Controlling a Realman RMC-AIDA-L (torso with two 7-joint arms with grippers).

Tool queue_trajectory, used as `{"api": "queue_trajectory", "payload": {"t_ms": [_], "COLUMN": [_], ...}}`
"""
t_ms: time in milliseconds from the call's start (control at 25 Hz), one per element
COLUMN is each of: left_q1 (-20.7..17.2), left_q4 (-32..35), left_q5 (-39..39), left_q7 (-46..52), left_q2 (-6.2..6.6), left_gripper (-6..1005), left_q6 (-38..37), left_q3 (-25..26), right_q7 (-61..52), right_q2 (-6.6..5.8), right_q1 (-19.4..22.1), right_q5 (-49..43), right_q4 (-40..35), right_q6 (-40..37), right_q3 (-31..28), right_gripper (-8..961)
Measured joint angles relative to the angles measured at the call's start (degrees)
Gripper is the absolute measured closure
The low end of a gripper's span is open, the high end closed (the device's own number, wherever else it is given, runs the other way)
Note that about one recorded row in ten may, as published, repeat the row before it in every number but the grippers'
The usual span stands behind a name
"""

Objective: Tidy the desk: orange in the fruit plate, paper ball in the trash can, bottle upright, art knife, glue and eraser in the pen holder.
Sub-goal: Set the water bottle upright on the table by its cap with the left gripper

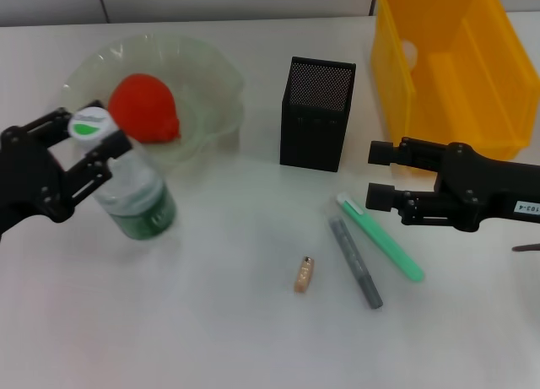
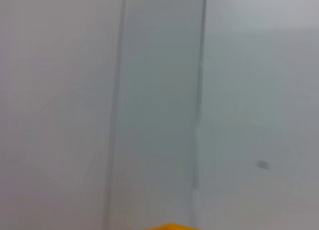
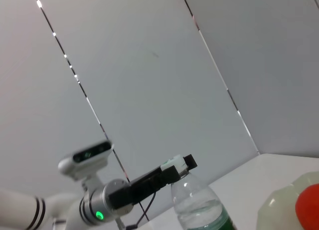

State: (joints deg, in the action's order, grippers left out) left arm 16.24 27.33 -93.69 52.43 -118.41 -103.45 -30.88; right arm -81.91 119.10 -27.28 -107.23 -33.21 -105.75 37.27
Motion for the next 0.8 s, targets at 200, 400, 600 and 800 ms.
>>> {"api": "queue_trajectory", "payload": {"t_ms": [200,400,600,800], "left_q1": [-0.30,0.16,0.22,0.14], "left_q4": [-6.75,-9.84,-10.41,-11.56], "left_q5": [0.03,0.03,0.11,0.57], "left_q7": [-11.95,-15.97,-15.94,-15.84], "left_q2": [-0.01,-0.16,-0.21,-0.17], "left_gripper": [550,551,553,491], "left_q6": [1.67,4.10,4.36,4.30], "left_q3": [2.87,3.66,5.13,6.03], "right_q7": [0.15,1.40,1.59,1.58], "right_q2": [0.06,0.11,0.09,0.08], "right_q1": [-0.39,-1.34,-1.41,-1.09], "right_q5": [0.12,0.20,0.23,0.27], "right_q4": [0.91,3.20,3.48,3.51], "right_q6": [0.30,0.30,0.04,-0.09], "right_q3": [-0.01,-0.01,-0.01,-0.01], "right_gripper": [111,111,111,111]}}
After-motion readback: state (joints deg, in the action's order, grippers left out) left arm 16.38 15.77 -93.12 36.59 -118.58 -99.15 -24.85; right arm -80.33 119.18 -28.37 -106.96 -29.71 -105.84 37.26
